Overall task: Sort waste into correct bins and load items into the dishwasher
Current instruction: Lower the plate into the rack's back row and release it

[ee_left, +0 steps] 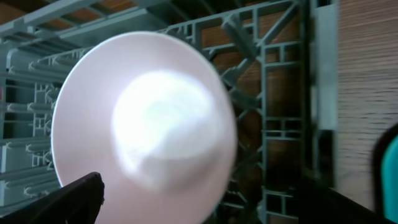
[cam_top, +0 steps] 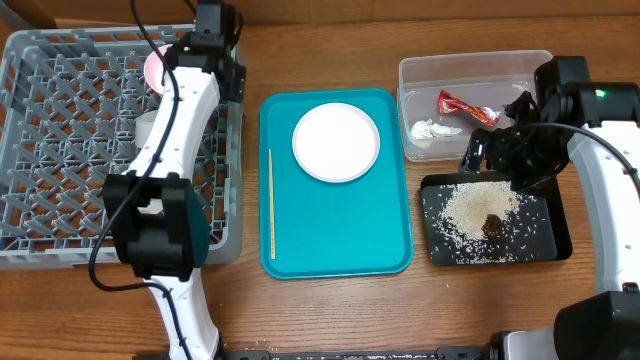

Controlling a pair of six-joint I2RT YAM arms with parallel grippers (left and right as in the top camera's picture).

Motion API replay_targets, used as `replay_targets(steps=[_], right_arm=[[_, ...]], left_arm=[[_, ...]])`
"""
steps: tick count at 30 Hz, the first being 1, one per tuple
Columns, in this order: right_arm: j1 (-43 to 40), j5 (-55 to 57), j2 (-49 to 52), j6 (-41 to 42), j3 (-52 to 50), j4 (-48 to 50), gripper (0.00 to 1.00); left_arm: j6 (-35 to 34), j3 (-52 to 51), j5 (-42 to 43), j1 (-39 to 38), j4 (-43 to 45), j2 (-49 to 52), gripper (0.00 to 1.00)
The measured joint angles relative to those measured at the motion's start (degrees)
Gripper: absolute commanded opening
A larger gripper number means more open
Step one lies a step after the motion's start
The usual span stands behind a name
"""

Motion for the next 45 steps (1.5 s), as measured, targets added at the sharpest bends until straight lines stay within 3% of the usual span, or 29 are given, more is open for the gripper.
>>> replay_targets(steps=[5, 14, 21, 25, 27, 36, 45], right_arm=[[0.00, 0.02, 0.00, 0.02, 0.00, -0.02, 1.00], [0.00, -0.02, 0.00, 0.02, 0.00, -0.04, 1.00], [0.00, -0.02, 0.00, 0.00, 0.00, -0.04, 1.00], [0.00, -0.02, 0.00, 0.02, 0.00, -0.07, 1.00], [0.00, 0.00, 0.00, 0.02, 0.00, -0.11, 1.00], [0.00, -0.02, 0.00, 0.00, 0.00, -0.15, 1.00], [0.00, 0.00, 0.00, 0.02, 0.00, -0.46, 1.00]], left_arm=[[-0.02, 0.00, -0.85, 1.01, -0.09, 1.68, 0.66], [-1.55, -0.11, -1.20, 1.05, 1.31, 3.34, 0.04], [-2.56, -0.13, -0.98, 1.05, 0.85, 3.28, 0.04], [-3.06, -0.09, 6.19, 1.79, 0.79, 2.19, 0.04], [-3.10, 0.11, 13.03, 2.89, 1.38, 0.76, 0.04], [-2.89, 1.16, 64.94, 16.98, 6.40, -3.08, 0.04], [-2.78, 1.20, 95.62, 26.88, 12.87, -1.53, 0.04]])
